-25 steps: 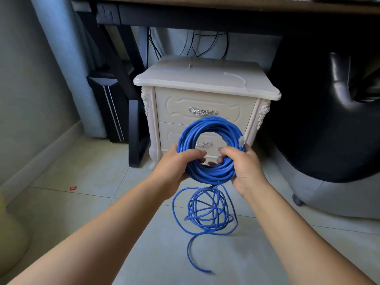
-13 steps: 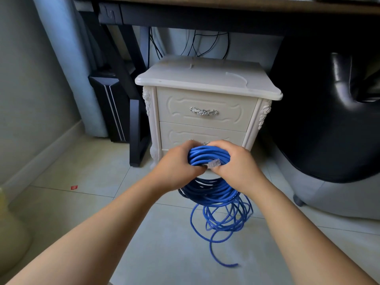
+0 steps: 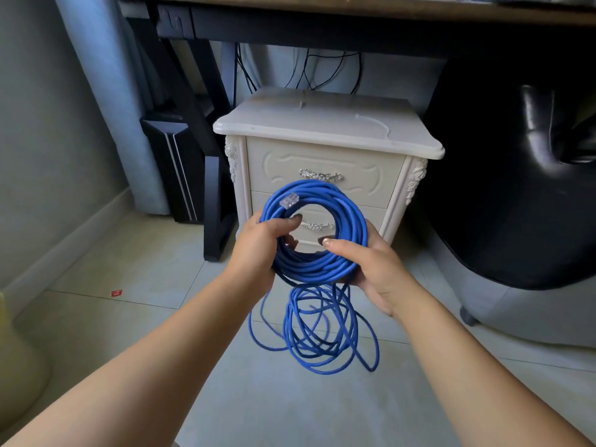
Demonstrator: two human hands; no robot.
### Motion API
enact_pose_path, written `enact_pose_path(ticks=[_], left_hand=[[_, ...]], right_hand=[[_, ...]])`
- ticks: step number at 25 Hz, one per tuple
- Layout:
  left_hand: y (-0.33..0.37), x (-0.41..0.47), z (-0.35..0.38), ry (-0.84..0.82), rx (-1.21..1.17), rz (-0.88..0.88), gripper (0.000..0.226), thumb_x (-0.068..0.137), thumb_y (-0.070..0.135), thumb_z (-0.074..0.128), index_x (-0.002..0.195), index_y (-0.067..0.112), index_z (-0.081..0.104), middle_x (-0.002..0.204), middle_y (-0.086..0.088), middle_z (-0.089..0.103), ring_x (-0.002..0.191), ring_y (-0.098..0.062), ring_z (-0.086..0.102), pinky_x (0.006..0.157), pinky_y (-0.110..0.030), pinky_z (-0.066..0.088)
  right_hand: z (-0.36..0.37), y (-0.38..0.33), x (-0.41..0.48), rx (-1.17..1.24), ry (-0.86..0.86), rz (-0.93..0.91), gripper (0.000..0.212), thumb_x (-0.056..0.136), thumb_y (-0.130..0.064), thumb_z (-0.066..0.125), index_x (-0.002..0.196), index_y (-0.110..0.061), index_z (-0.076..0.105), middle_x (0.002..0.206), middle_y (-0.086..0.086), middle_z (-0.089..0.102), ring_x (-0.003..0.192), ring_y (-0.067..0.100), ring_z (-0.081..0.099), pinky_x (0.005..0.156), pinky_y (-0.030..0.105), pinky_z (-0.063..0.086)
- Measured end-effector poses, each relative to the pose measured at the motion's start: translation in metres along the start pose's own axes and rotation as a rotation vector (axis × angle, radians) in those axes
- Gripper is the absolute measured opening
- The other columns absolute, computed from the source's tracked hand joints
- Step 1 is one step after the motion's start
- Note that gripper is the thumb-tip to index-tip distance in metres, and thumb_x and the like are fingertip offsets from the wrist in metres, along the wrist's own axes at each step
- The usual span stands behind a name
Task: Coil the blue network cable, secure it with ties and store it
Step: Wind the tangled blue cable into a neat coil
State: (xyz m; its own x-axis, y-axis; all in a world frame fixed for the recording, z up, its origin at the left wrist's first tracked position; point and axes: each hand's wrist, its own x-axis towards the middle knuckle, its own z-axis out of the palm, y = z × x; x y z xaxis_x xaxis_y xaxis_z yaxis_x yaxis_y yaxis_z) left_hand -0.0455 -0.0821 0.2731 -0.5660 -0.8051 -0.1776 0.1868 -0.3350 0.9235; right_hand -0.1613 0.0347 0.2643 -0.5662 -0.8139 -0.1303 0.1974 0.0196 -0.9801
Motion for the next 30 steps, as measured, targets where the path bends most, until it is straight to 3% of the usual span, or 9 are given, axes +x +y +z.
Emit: enact_pose_path(ticks=[3,5,9,14,16,19,22,25,30], left_hand=[[-0.004,-0.006,0.008,0.023,-0.146,-0.064,0.013,0.088,0.007,0.064,0.098,0.014,0.063,0.075,0.001,0.052,0.069,-0.014,0.050,0.078,-0.037,0.048],[-0.006,-0.009,0.010,-0.034,-0.165,-0.132,0.013,0.089,0.010,0.065,0.100,0.011,0.061,0.077,-0.003,0.051,0.075,-0.017,0.052,0.083,-0.041,0.052],[0.002,-0.005,0.004,-0.227,0.222,-0.109,0.039,0.079,0.022,0.076,0.114,0.010,0.061,0.099,-0.006,0.064,0.096,-0.018,0.064,0.089,-0.038,0.053],[0.018,0.004,-0.011,-0.484,0.338,0.069,0.090,0.064,0.020,0.084,0.139,0.044,0.041,0.132,0.012,0.057,0.117,-0.006,0.060,0.101,-0.028,0.044],[0.019,0.005,-0.015,-0.556,0.430,0.082,0.088,0.063,0.026,0.083,0.139,0.045,0.043,0.137,0.010,0.054,0.121,-0.007,0.057,0.105,-0.031,0.042],[0.015,-0.002,-0.009,-0.502,0.726,0.169,0.067,0.075,0.010,0.074,0.133,0.033,0.053,0.114,0.007,0.066,0.093,-0.002,0.065,0.082,-0.018,0.050],[0.004,-0.007,0.000,-0.310,1.073,0.408,0.024,0.080,0.015,0.069,0.101,0.026,0.063,0.077,0.008,0.065,0.065,-0.008,0.058,0.059,-0.017,0.043],[0.000,-0.006,0.003,-0.205,0.899,0.406,0.007,0.084,0.015,0.069,0.086,0.017,0.063,0.064,0.006,0.058,0.053,-0.004,0.048,0.052,-0.016,0.037],[0.007,-0.004,0.005,-0.120,0.385,0.219,0.008,0.086,0.010,0.070,0.093,0.014,0.068,0.059,0.009,0.058,0.055,-0.008,0.053,0.082,-0.043,0.056]], right_hand=[[0.008,0.003,0.002,0.155,0.093,-0.044,0.033,0.080,-0.002,0.073,0.106,-0.018,0.060,0.091,0.009,0.070,0.093,0.033,0.070,0.090,0.051,0.054],[0.009,0.001,0.004,0.188,0.179,-0.055,0.026,0.081,0.001,0.070,0.100,-0.013,0.060,0.079,0.008,0.065,0.079,0.029,0.068,0.086,0.049,0.055],[0.004,-0.006,0.007,0.178,0.268,-0.090,0.022,0.084,0.005,0.062,0.092,-0.015,0.060,0.068,0.004,0.053,0.058,0.018,0.053,0.075,0.049,0.055],[-0.003,-0.012,0.007,-0.241,0.290,-0.187,0.028,0.071,-0.004,0.064,0.080,-0.030,0.063,0.062,-0.004,0.057,0.059,0.020,0.054,0.071,0.054,0.058],[-0.003,-0.016,0.004,-0.472,0.255,-0.224,0.031,0.072,-0.004,0.064,0.085,-0.032,0.061,0.068,-0.009,0.061,0.063,0.018,0.057,0.069,0.040,0.054],[0.000,-0.020,-0.002,-0.816,0.158,-0.288,0.036,0.073,-0.004,0.064,0.097,-0.032,0.060,0.084,-0.007,0.066,0.076,0.015,0.061,0.068,0.028,0.048],[0.006,-0.017,-0.006,-0.947,0.069,-0.332,0.039,0.073,-0.006,0.065,0.103,-0.030,0.060,0.090,-0.008,0.065,0.082,0.015,0.060,0.073,0.028,0.050],[0.005,-0.022,-0.008,-0.746,0.084,-0.342,0.044,0.072,-0.007,0.071,0.105,-0.034,0.058,0.094,-0.009,0.067,0.080,0.008,0.063,0.071,0.018,0.048],[-0.010,-0.027,-0.009,-0.266,-0.004,-0.150,0.045,0.072,-0.016,0.082,0.109,-0.030,0.061,0.099,-0.003,0.070,0.088,0.009,0.068,0.081,0.028,0.053]])
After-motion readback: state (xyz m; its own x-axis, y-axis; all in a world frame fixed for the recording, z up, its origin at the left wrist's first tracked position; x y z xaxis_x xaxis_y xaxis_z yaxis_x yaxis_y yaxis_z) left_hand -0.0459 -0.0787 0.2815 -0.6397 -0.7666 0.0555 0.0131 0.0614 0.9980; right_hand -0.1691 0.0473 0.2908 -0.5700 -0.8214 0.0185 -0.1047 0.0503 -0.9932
